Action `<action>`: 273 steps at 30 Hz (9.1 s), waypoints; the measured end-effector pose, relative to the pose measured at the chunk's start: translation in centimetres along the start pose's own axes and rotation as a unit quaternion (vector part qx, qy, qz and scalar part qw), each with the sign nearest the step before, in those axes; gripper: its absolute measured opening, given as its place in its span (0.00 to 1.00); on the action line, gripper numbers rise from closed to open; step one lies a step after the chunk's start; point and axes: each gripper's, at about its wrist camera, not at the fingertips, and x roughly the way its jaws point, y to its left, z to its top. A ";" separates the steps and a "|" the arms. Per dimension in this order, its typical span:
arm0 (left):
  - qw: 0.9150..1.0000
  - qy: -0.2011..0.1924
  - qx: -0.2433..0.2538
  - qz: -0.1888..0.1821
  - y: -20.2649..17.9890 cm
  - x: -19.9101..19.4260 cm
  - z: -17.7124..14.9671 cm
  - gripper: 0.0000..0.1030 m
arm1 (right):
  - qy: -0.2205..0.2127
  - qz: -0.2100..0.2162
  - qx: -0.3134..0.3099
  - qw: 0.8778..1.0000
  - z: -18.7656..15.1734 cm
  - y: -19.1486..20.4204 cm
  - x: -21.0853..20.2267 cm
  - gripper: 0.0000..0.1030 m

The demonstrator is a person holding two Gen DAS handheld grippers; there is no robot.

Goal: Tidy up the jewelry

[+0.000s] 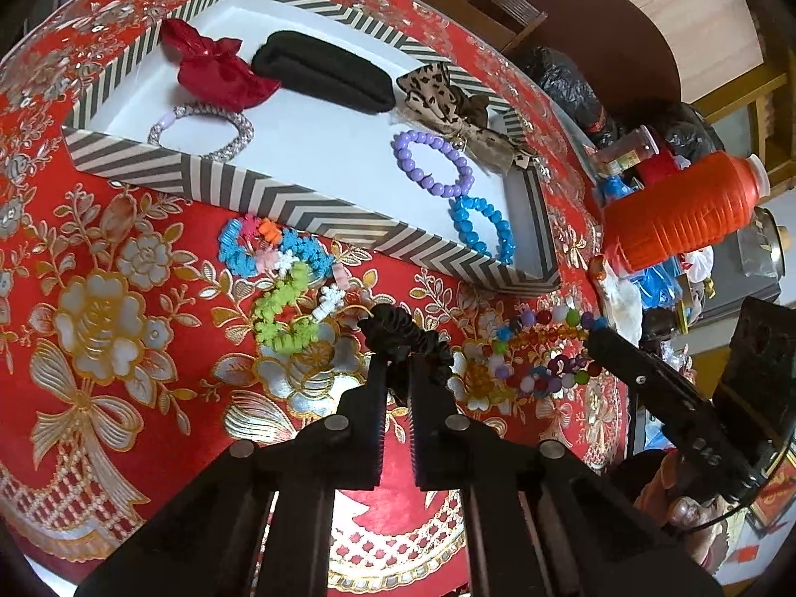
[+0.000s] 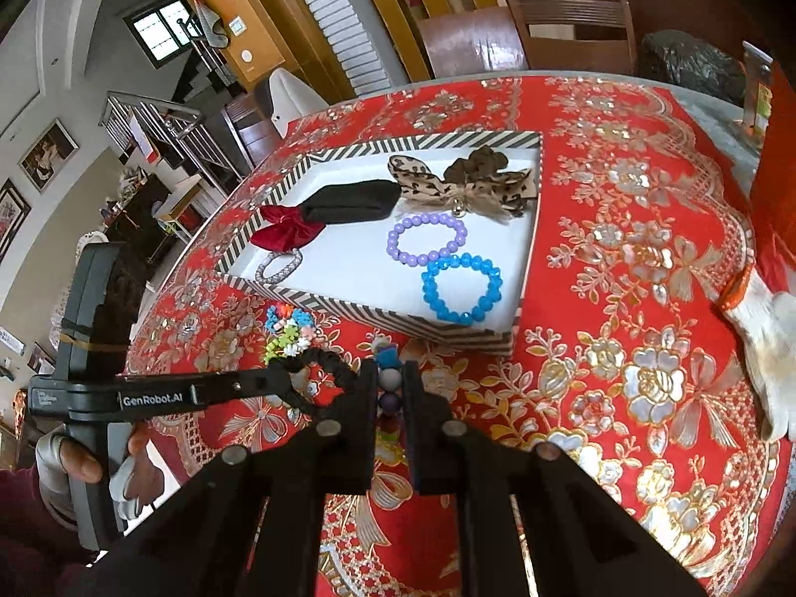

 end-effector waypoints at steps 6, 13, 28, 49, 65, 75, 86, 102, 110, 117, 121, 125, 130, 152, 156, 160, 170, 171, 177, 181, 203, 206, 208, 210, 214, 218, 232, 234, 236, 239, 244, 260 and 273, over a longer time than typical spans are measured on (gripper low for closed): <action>1.000 0.002 0.006 0.003 -0.1 0.1 -0.1 0.19 | 0.044 -0.081 0.018 0.996 -0.7 -2.7 0.7 0.10; 1.000 0.012 0.008 0.004 -0.1 0.6 -0.3 0.18 | 0.048 -0.096 0.024 0.994 -0.5 -4.1 0.5 0.23; 0.999 0.029 0.017 0.009 -0.5 1.5 -0.9 0.19 | 0.076 -0.101 -0.058 0.990 -0.3 -3.3 4.7 0.18; 0.999 0.009 0.032 -0.015 -1.6 -1.2 0.1 0.19 | 0.005 -0.030 -0.028 0.999 0.8 -2.0 -0.4 0.09; 0.996 -0.078 0.049 0.016 -1.8 -5.8 5.7 0.18 | -0.060 -0.005 -0.040 0.997 5.1 1.6 -3.5 0.09; 0.991 -0.089 0.050 0.086 0.6 -3.6 8.5 0.18 | -0.038 -0.009 -0.038 0.998 7.9 3.1 1.7 0.09; 0.989 -0.091 0.049 0.105 1.6 -2.7 9.9 0.18 | -0.016 0.009 -0.041 0.999 8.6 5.5 5.3 0.09; 0.987 -0.081 0.044 0.132 3.3 -0.9 10.4 0.18 | 0.022 -0.018 0.016 0.999 8.0 2.2 9.8 0.09; 0.986 -0.079 0.043 0.141 3.6 -0.3 10.6 0.18 | 0.026 -0.037 0.023 0.999 7.4 1.4 10.7 0.09; 0.985 -0.082 0.047 0.146 3.6 -0.1 10.4 0.18 | 0.026 -0.044 0.014 0.999 7.2 1.9 11.3 0.09; 0.985 -0.089 0.041 0.141 3.9 -0.4 10.2 0.22 | 0.013 -0.045 0.024 0.999 7.1 1.5 10.6 0.16; 0.986 -0.093 0.035 0.131 4.0 -0.7 9.9 0.31 | 0.005 -0.039 0.030 0.999 7.2 1.3 9.7 0.19; 0.986 -0.102 0.041 0.129 3.7 -1.4 9.3 0.43 | 0.002 -0.036 0.028 0.999 7.0 1.6 8.8 0.26; 0.959 -0.147 0.123 0.207 0.0 -5.3 4.1 0.43 | -0.049 -0.089 -0.044 0.994 2.9 3.6 0.6 0.50; 0.967 -0.132 0.121 0.181 0.8 -6.1 3.2 0.43 | -0.037 -0.102 -0.049 0.993 1.5 2.8 -0.4 0.52; 0.975 -0.113 0.112 0.155 1.5 -6.1 2.5 0.43 | -0.010 -0.119 -0.049 0.992 -0.2 1.1 -0.7 0.52; 0.993 -0.061 0.037 0.095 4.0 -4.6 2.7 0.43 | 0.046 -0.138 -0.056 0.988 -2.8 -1.2 2.0 0.52; 0.994 -0.060 0.030 0.090 4.2 -4.5 3.0 0.43 | 0.048 -0.144 -0.059 0.987 -2.8 -1.2 2.4 0.52; 0.995 -0.052 0.008 0.082 5.0 -3.0 4.1 0.43 | 0.066 -0.157 -0.070 0.983 -3.1 -1.7 4.1 0.48; 0.995 -0.034 0.011 0.091 4.9 -1.2 4.3 0.43 | 0.064 -0.163 -0.077 0.982 -3.1 -1.7 4.5 0.46; 0.994 -0.054 0.072 0.062 1.8 -2.5 3.7 0.19 | 0.010 -0.088 -0.066 0.994 -2.2 0.2 1.6 0.09; 0.993 -0.066 0.085 0.051 0.5 -4.0 3.6 0.19 | -0.005 -0.073 -0.055 0.996 -1.6 0.4 0.3 0.09; 0.992 -0.076 0.094 0.048 -0.5 -5.0 3.8 0.19 | -0.018 -0.060 -0.049 0.997 -1.1 0.7 -0.7 0.09; 0.991 -0.083 0.099 0.045 -1.0 -5.8 4.0 0.19 | -0.026 -0.051 -0.047 0.997 -0.7 1.0 -1.3 0.09; 0.988 -0.102 0.112 0.041 -2.1 -7.8 4.5 0.19 | -0.041 -0.043 -0.051 0.997 0.4 1.6 -2.6 0.09; 0.985 -0.115 0.120 0.040 -2.9 -9.0 5.1 0.19 | -0.052 -0.042 -0.056 0.996 1.5 2.0 -3.4 0.09; 0.975 -0.145 0.134 0.097 -3.0 -9.3 8.8 0.19 | -0.062 -0.038 -0.075 0.995 5.4 4.1 -2.0 0.09; 0.975 -0.145 0.132 0.106 -2.6 -9.0 9.4 0.19 | -0.059 -0.037 -0.076 0.995 5.8 4.4 -1.3 0.09; 0.974 -0.146 0.131 0.115 -2.2 -8.7 10.0 0.19 | -0.056 -0.034 -0.077 0.995 6.3 4.7 -0.6 0.09; 0.972 -0.149 0.128 0.127 -1.6 -8.5 10.9 0.19 | -0.052 -0.031 -0.079 0.995 6.9 5.2 0.5 0.09; 0.970 -0.154 0.125 0.143 -0.7 -8.3 12.5 0.19 | -0.044 -0.029 -0.082 0.995 8.0 5.7 2.1 0.09; 0.965 -0.158 0.118 0.175 0.5 -6.8 17.7 0.19 | -0.014 -0.007 -0.080 0.997 10.5 7.5 7.7 0.09; 0.968 -0.157 0.098 0.170 0.7 -3.1 22.5 0.19 | 0.001 0.007 -0.048 0.999 11.5 7.5 12.7 0.09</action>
